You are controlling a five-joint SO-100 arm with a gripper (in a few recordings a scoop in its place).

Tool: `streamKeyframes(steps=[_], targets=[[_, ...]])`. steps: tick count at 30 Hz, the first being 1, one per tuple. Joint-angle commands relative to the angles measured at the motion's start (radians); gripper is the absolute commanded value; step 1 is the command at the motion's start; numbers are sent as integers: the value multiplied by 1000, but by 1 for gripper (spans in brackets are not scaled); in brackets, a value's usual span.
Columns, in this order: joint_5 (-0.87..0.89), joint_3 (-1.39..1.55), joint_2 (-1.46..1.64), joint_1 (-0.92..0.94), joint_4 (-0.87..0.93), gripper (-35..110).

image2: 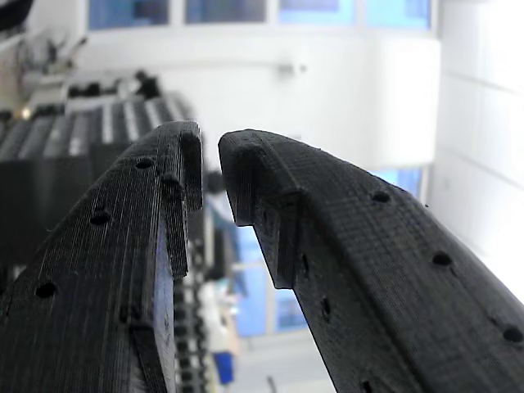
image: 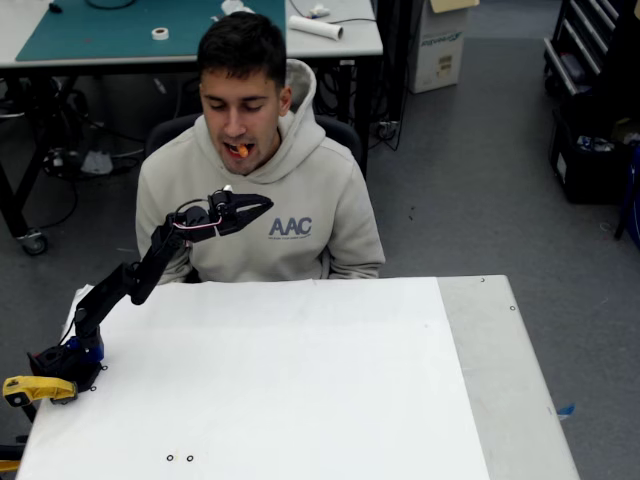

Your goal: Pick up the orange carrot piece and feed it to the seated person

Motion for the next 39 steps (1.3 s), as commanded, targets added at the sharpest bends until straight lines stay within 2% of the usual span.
streamKeyframes(steps=[1,10,28,39], targets=[[-2,-77,106,9,-18,-3],[334,181,225,14,-18,-3],[966,1215,798,5,-18,-2],[1262,1729,1057,-48,-18,-2]])
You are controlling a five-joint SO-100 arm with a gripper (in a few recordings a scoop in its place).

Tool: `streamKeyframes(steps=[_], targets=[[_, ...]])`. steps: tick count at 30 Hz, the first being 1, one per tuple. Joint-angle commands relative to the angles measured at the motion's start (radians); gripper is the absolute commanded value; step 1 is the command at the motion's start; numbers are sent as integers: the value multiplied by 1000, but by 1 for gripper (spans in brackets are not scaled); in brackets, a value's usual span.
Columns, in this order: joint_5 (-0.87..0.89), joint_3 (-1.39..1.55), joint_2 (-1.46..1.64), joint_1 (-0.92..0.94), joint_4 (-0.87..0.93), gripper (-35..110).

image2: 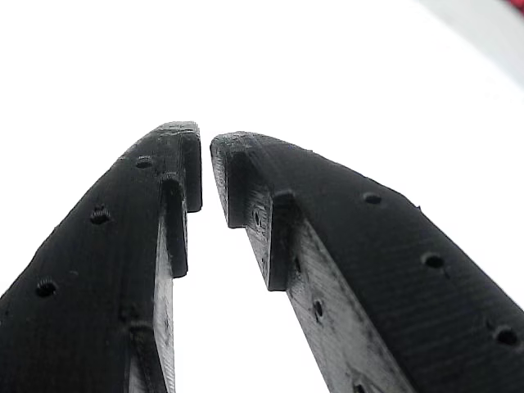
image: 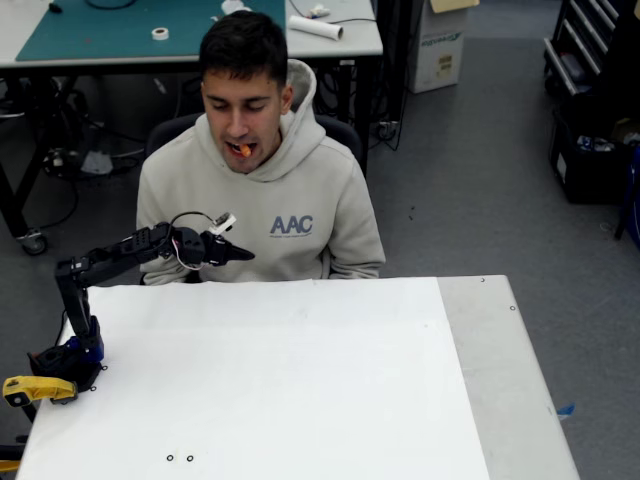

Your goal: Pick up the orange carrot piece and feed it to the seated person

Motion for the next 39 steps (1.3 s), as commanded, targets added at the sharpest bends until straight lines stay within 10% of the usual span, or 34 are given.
streamKeyframes(steps=[1,39], targets=[[72,150,187,-29,-18,-2],[241,1460,1577,-503,-25,-2]])
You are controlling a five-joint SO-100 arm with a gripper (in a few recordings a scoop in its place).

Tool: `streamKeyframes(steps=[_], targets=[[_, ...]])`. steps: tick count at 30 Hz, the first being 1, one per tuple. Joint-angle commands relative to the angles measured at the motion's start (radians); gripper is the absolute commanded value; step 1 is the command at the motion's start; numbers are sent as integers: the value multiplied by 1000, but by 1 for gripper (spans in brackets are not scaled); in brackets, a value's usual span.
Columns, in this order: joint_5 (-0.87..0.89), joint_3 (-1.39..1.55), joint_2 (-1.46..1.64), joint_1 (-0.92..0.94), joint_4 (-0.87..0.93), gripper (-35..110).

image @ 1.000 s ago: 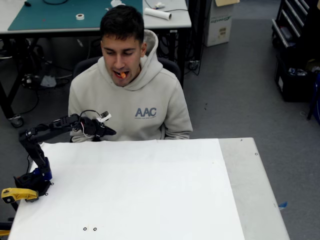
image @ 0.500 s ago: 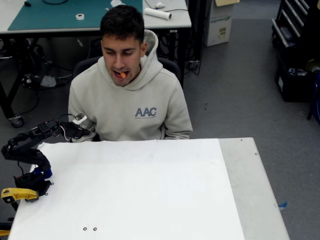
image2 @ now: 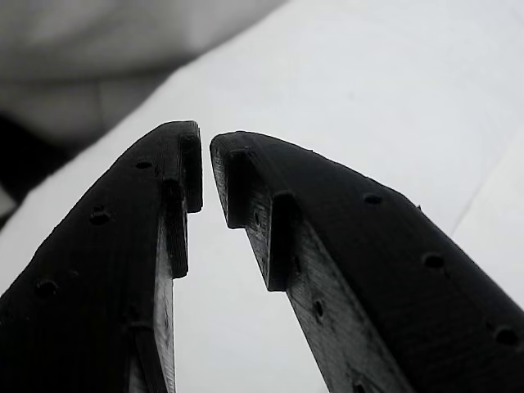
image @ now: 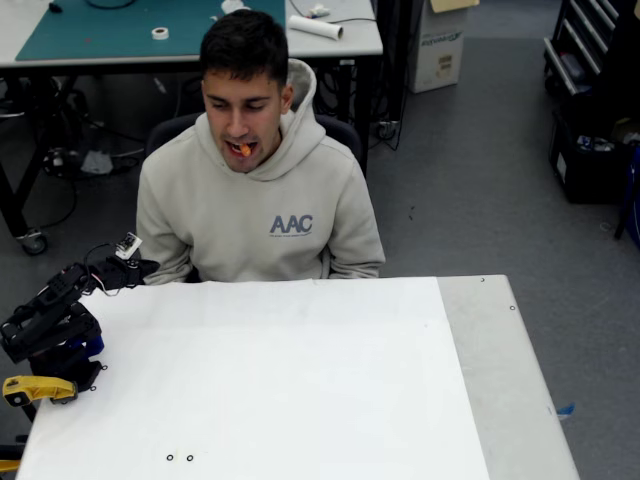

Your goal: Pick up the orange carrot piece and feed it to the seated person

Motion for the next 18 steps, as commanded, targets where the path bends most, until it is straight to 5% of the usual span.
streamKeyframes(steps=[1,18], targets=[[-14,32,61,-14,-8,-2],[-11,150,60,-12,120,-2]])
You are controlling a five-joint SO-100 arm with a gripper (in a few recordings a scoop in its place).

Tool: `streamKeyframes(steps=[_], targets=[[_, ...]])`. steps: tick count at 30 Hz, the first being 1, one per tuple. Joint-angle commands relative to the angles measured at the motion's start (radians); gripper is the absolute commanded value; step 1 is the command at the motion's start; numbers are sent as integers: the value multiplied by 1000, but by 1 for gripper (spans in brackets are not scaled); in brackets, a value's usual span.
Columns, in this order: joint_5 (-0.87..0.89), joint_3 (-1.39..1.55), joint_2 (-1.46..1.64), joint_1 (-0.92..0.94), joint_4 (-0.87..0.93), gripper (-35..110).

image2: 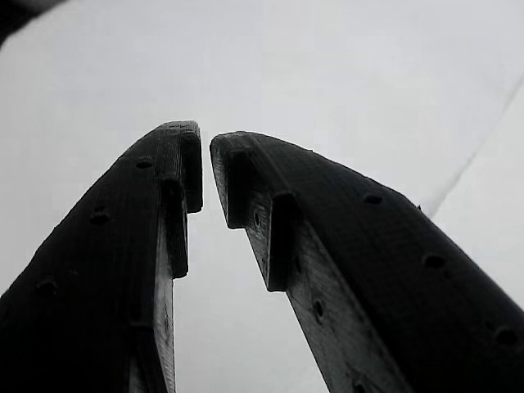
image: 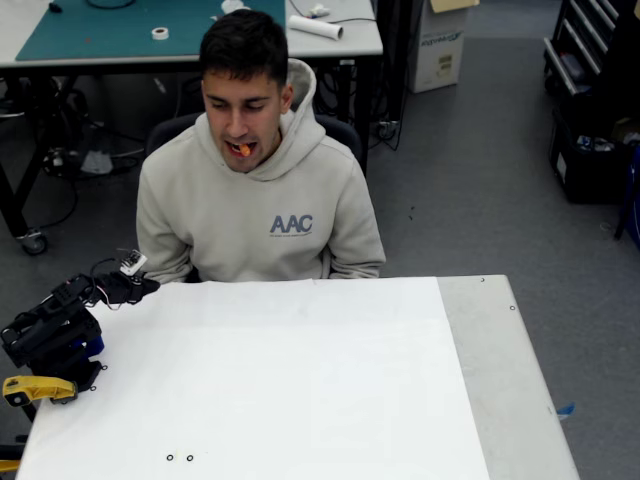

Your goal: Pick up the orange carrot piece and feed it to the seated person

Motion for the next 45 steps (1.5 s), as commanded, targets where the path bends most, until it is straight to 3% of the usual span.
streamKeyframes(steps=[1,10,45], targets=[[-6,-51,18,-15,80,-2],[-20,-94,20,-17,264,-2],[-18,-95,20,-17,268,-2]])
